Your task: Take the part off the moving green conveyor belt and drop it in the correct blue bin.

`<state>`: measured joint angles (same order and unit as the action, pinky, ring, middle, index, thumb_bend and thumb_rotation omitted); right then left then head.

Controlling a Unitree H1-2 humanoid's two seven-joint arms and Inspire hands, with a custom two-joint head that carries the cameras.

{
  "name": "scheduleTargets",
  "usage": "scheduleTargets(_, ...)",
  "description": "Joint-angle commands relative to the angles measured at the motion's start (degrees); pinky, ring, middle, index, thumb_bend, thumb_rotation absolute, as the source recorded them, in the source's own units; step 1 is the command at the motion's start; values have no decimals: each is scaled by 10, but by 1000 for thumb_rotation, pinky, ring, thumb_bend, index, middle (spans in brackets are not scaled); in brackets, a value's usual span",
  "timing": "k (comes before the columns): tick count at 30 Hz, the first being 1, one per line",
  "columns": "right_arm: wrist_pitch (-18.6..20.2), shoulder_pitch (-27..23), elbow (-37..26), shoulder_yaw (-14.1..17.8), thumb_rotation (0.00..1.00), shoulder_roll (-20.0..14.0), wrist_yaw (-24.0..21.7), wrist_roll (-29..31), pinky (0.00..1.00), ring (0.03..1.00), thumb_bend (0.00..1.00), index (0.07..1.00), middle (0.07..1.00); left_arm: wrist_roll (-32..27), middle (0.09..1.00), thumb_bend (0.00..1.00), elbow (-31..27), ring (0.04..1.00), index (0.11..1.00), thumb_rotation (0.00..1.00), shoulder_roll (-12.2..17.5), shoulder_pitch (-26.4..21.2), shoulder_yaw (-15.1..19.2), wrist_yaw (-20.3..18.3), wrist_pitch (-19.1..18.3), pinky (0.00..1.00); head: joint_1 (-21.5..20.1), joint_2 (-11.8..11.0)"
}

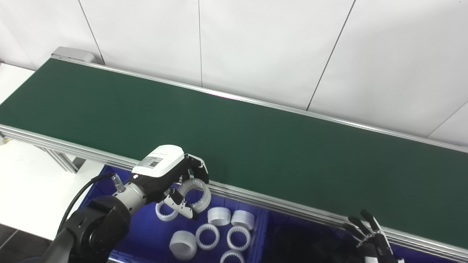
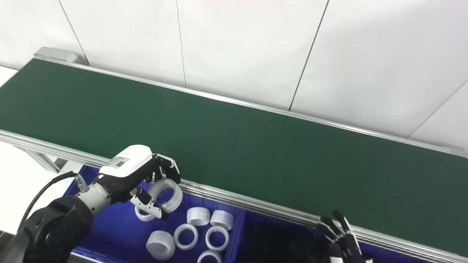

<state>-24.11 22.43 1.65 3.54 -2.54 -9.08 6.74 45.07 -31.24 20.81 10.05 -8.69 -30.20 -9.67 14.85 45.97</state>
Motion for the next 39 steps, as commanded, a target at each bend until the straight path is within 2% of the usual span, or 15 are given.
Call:
scheduleTargets(1, -27, -2, -18, 4, 765, -1, -3, 6, 643, 731, 689, 865, 778, -8, 527, 473, 10, 420, 521, 0, 5, 9, -3, 14, 9, 347, 0, 0)
scheduleTargets(10, -27, -2, -19, 5, 766, -2, -3, 4, 642, 731, 697, 865, 779, -36, 518, 473, 107, 420, 527, 0, -4, 29, -20, 52, 27, 354, -1, 3)
scheduleTargets(17, -28, -7, -14, 3, 767, -4, -4, 6, 648, 729, 704, 866, 778, -46, 524, 473, 112, 430, 517, 0, -6, 33, -26, 46, 2, 350, 1, -1)
scheduleTargets(22, -27, -10, -12, 4, 754, -3, -5, 8, 641, 725, 687, 864, 775, -37, 521, 474, 121, 434, 519, 0, 3, 32, -36, 56, 15, 359, -1, -6)
scheduleTargets(29, -28, -9, -9, 3, 761, -1, -5, 5, 648, 732, 703, 865, 781, -28, 515, 473, 120, 432, 527, 0, 7, 30, -43, 61, 4, 355, -1, -11)
scheduleTargets(33, -27, -8, -11, 2, 762, 0, -4, 3, 644, 731, 707, 865, 780, 10, 542, 472, 99, 461, 523, 0, 9, 33, -47, 50, -17, 339, 0, -13)
scheduleTargets(34, -27, -8, -11, 2, 764, 0, -4, 2, 642, 729, 705, 865, 779, 19, 538, 485, 91, 452, 515, 0, 11, 32, -50, 40, -26, 421, 0, -13)
scheduleTargets(35, -27, -8, -11, 2, 764, 1, -4, 1, 642, 730, 706, 865, 780, 26, 643, 631, 86, 581, 609, 0, 13, 31, -51, 31, -33, 522, -1, -13)
scheduleTargets(36, -27, -9, -11, 2, 766, 1, -4, 1, 643, 730, 709, 866, 781, 31, 721, 727, 83, 677, 678, 0, 14, 30, -52, 26, -37, 600, -1, -13)
scheduleTargets(39, -28, -8, -11, 1, 763, 4, -1, -1, 642, 729, 704, 865, 779, 44, 837, 811, 70, 818, 783, 0, 16, 23, -55, -15, -72, 715, -3, -15)
